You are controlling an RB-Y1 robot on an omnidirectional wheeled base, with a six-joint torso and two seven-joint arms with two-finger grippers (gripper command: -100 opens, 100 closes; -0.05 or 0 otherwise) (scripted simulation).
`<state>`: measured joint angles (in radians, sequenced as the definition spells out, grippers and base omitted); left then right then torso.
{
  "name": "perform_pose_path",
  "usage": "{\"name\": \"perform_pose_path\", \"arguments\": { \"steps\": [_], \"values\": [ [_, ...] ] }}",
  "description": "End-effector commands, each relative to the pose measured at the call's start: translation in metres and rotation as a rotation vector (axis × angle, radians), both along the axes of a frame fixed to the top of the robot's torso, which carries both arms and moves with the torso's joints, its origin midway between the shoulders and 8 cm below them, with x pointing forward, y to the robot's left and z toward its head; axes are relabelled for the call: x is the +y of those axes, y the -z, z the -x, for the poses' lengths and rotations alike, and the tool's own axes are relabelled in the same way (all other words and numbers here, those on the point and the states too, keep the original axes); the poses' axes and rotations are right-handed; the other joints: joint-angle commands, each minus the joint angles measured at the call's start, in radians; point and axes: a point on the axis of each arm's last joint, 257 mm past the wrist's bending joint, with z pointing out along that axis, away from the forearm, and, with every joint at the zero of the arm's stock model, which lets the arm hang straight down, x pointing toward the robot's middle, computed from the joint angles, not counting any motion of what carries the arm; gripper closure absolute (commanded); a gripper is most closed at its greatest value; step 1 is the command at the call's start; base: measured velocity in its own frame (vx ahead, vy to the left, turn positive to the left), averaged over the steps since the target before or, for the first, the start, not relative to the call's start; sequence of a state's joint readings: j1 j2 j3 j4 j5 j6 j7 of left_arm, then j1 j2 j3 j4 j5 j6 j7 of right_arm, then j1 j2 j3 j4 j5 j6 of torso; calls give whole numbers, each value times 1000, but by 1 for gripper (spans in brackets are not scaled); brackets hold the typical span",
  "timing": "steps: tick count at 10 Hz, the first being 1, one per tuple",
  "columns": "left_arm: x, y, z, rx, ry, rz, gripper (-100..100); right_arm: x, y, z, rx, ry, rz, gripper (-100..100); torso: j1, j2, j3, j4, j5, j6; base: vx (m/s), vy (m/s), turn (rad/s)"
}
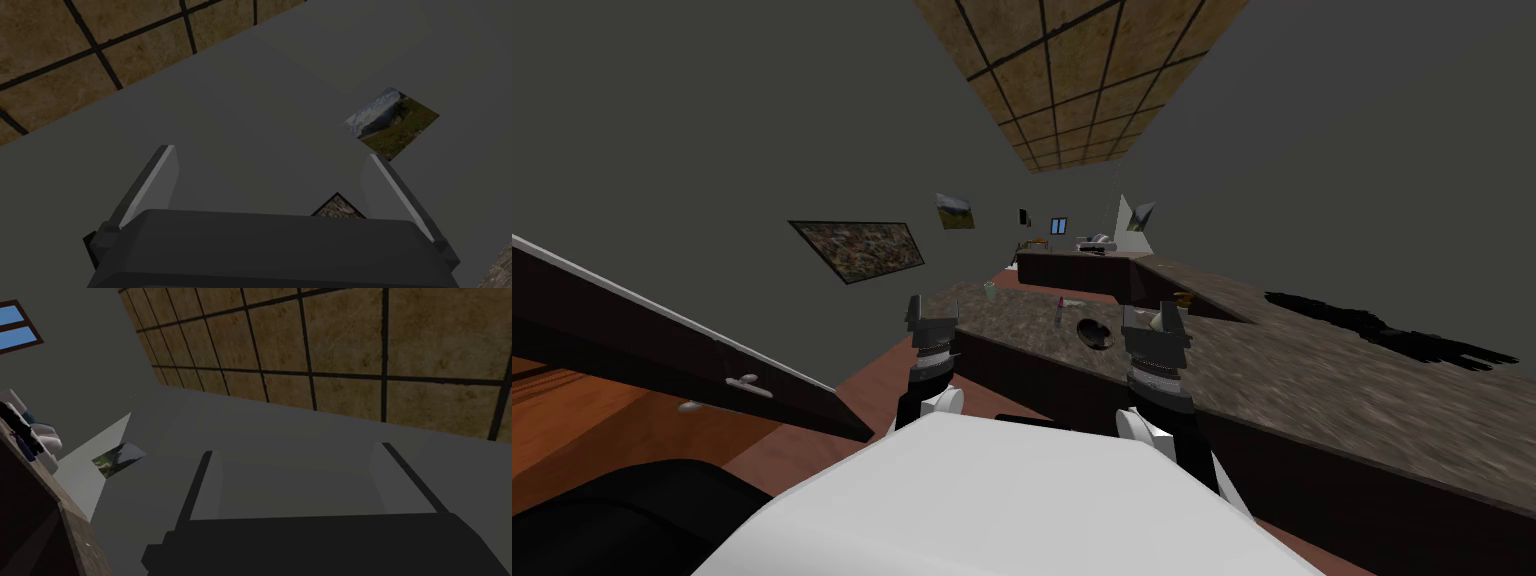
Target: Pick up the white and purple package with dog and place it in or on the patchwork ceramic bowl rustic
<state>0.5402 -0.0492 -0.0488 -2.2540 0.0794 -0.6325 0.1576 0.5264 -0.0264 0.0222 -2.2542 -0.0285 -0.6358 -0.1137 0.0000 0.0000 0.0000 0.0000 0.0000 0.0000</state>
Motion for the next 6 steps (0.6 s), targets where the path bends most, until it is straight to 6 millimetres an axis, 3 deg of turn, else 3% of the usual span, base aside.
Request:
{"name": "perform_pose_path", "arguments": {
  "steps": [1,6],
  "values": [
    [0,0,0,0,0,0,0,0,7,-4,19,-33,-2,-100,0,0,0,0,0,0,-12,23,41],
    [0,0,0,0,0,0,0,-10,47,-26,116,-148,-126,-100,6,4,2,1,1,0,-47,77,44]
  ]
}}
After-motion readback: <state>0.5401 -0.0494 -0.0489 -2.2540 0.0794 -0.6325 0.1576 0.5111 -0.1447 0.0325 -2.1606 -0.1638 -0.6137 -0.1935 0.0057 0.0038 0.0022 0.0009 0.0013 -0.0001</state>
